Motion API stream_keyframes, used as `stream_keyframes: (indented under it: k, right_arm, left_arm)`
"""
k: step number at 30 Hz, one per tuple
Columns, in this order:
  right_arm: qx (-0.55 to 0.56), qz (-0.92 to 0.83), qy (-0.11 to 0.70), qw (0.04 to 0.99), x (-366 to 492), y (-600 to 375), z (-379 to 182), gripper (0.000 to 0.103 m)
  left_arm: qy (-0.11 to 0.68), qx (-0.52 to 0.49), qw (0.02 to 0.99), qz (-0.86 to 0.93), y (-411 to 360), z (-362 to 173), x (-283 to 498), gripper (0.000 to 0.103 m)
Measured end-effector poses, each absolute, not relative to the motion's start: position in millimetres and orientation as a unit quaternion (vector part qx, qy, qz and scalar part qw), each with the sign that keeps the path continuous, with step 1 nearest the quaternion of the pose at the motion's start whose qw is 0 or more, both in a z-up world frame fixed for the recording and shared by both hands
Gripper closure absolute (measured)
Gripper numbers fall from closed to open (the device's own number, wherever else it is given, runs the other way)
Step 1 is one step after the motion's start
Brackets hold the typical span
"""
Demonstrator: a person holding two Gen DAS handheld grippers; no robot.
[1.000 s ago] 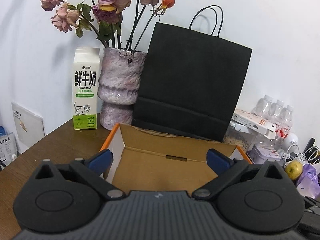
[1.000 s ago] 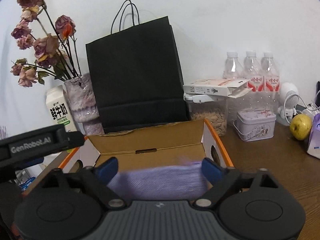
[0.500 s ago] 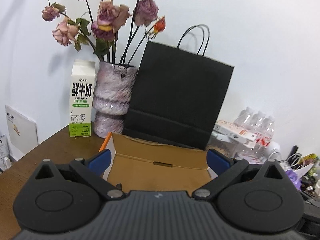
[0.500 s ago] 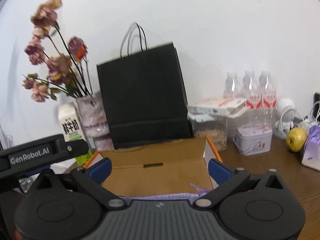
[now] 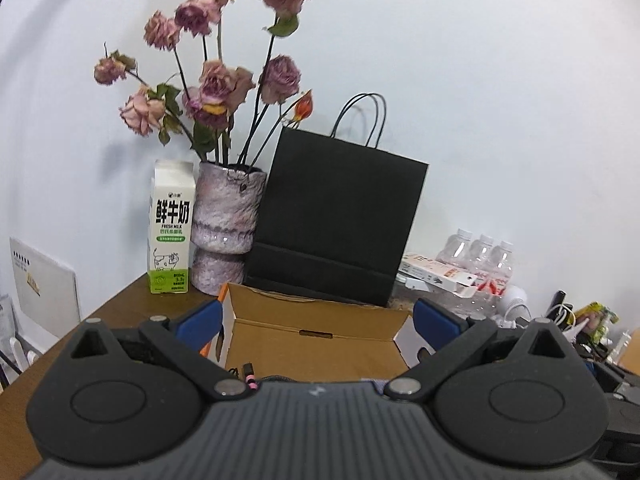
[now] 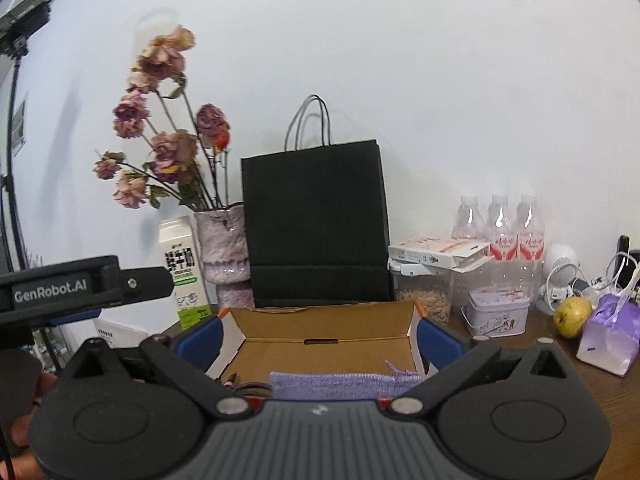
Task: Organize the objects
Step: 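Carry pouch and cable over the red box and release both inside, then move the right gripper to the yellow plush toy and grasp it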
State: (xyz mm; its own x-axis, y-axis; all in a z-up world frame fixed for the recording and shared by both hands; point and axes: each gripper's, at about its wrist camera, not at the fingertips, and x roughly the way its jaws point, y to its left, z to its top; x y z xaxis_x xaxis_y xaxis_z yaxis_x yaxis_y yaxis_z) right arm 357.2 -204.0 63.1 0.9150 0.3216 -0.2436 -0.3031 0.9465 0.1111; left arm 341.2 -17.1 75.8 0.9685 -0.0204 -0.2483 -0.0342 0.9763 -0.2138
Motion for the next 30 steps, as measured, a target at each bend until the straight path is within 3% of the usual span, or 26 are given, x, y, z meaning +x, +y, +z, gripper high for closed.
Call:
stream_keyframes:
  k: [30]
  right_arm:
    - [-0.007,0.150,0.151,0.977,205.4,-223.2,25.8,0.000]
  left_arm:
    - [0.140,-0.046,0.989,-0.010,1.5,52.4,202.8,0.000]
